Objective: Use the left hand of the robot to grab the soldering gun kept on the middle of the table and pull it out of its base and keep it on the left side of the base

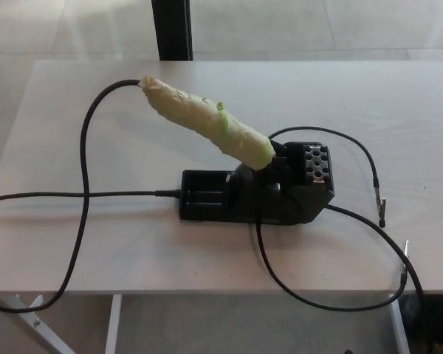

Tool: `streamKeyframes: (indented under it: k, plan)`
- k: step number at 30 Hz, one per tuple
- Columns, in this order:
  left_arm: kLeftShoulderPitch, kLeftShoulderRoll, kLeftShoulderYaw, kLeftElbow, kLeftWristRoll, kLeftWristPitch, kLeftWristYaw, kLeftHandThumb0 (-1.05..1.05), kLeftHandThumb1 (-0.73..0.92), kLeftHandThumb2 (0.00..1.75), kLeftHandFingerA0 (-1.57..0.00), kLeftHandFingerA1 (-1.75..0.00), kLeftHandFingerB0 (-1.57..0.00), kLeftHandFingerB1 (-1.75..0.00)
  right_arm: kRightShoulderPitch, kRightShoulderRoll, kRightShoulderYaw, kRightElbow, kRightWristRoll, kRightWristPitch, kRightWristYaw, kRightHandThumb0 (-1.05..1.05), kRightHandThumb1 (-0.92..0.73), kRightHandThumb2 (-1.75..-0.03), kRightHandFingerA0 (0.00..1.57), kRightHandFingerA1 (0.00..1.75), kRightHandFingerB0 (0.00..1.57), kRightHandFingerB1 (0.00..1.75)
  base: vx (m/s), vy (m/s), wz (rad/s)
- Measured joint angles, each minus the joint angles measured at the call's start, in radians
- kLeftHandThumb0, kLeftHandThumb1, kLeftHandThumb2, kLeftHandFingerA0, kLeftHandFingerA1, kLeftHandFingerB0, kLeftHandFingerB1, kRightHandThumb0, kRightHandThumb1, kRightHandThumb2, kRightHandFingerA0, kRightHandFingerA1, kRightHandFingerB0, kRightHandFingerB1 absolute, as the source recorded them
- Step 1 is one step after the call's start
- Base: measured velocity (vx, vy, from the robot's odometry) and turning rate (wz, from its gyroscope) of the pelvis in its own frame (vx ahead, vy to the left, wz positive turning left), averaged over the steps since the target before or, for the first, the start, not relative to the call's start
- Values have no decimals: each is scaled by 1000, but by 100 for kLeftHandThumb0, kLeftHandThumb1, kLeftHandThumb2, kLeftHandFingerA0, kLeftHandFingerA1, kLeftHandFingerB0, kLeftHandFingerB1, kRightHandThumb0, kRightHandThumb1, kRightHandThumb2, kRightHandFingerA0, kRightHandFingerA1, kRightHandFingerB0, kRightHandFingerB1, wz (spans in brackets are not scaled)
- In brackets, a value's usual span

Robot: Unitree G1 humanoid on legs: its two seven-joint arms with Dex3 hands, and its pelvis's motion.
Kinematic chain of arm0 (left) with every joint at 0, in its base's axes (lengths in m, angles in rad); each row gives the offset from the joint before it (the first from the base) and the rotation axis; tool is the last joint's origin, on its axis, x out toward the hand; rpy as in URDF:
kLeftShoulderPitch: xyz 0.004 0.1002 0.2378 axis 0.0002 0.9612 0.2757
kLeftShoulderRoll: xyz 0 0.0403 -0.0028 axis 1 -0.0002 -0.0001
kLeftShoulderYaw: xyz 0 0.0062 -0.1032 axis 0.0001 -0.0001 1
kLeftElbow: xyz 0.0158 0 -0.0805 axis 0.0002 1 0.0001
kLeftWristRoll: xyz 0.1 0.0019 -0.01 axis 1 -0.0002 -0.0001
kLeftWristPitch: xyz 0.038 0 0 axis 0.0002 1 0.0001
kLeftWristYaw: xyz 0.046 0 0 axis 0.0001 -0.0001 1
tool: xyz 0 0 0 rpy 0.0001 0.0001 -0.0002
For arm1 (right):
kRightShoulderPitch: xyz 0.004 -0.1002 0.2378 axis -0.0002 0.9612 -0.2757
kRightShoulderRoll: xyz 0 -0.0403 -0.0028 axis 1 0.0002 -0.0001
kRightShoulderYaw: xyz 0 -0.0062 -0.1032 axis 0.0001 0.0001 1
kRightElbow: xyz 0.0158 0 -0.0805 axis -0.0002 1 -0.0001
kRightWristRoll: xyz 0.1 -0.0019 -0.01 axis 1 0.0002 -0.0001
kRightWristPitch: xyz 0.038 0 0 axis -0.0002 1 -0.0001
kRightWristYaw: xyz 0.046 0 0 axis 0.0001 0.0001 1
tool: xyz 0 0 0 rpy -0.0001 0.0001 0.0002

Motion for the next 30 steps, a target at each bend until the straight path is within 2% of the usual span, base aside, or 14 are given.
streamKeyframes:
  k: [5, 6, 7, 9, 11, 12, 13, 14, 15, 17, 26, 28, 29, 30]
  plan:
    - [-39, 13, 47, -25, -22, 14, -1, -43, 80, 66, -8, -30, -9, -28, -2, 0, -3, 28, 16, -9, 18, -105, -60, -100, 72, 73, 36, 38, 0, 0, 3]
    - [-59, 24, 70, -53, -27, 18, 11, -28, 71, 116, -1, -52, 0, -50, -5, 0, -3, 30, 17, -11, 20, -105, -60, -100, 72, 73, 37, 38, 0, 0, 0]
    - [-85, 40, 98, -93, -31, 24, 27, -45, 80, 66, -13, -37, -9, -29, -9, 0, -3, 31, 19, -13, 22, -105, -61, -100, 72, 73, 36, 37, 0, 0, 0]
    - [-133, 62, 134, -147, -36, 32, 51, -53, 77, 64, -17, -41, -13, -31, -12, 0, -2, 33, 20, -14, 24, -105, -60, -100, 72, 74, 36, 38, 0, 0, 0]
    - [-210, 93, 154, -223, -32, 44, 85, -66, 64, 61, -70, -132, -28, -64, -13, 0, 0, 35, 20, -16, 25, -105, -59, -102, 71, 74, 37, 39, 0, 0, 0]
    - [-249, 104, 158, -263, -29, 51, 100, -73, 65, 63, -75, -142, -14, -75, -14, 0, 1, 35, 21, -16, 26, -105, -59, -102, 71, 74, 37, 39, 0, 0, 0]
    - [-283, 112, 159, -299, -26, 57, 112, -70, 66, 60, -37, -114, -14, -80, -14, 0, 1, 35, 21, -16, 26, -105, -60, -102, 71, 73, 37, 38, 0, 0, 0]
    - [-316, 118, 159, -332, -22, 64, 122, -58, 46, 94, -70, -110, -18, -62, -14, 0, 1, 35, 21, -16, 27, -105, -59, -101, 71, 73, 37, 38, 0, 0, 0]
    - [-350, 122, 159, -369, -19, 69, 130, -47, 66, 59, -40, -72, -28, -41, -15, 0, 2, 35, 21, -16, 27, -105, -60, -102, 72, 73, 36, 37, 0, 0, -6]
    - [-410, 126, 148, -432, -12, 80, 139, -49, 73, 61, -22, -43, -27, -37, -15, 0, 2, 35, 21, -16, 28, -105, -59, -104, 71, 74, 36, 39, 0, 0, 0]
    - [-767, 128, -67, -692, 87, 128, 148, -69, 85, 66, -29, -52, -23, -36, -15, 0, 5, 37, 21, -17, 29, -105, -59, -102, 72, 74, 37, 38, 0, 0, 0]
    - [-840, 125, -130, -725, 112, 129, 146, -76, 70, 106, -26, -63, -16, -48, -16, 0, 5, 37, 21, -17, 29, -105, -58, -103, 73, 73, 38, 38, 0, 0, 0]
    - [-879, 118, -168, -735, 129, 129, 145, -75, 90, 68, -23, -60, -18, -39, -16, 0, 6, 37, 21, -17, 29, -105, -58, -102, 73, 73, 36, 38, 0, 0, 0]
    - [-892, 116, -183, -740, 135, 129, 145, -75, 90, 67, -22, -60, -20, -41, -16, 0, 6, 37, 21, -17, 29, -105, -58, -102, 73, 73, 36, 38, 0, 0, 0]
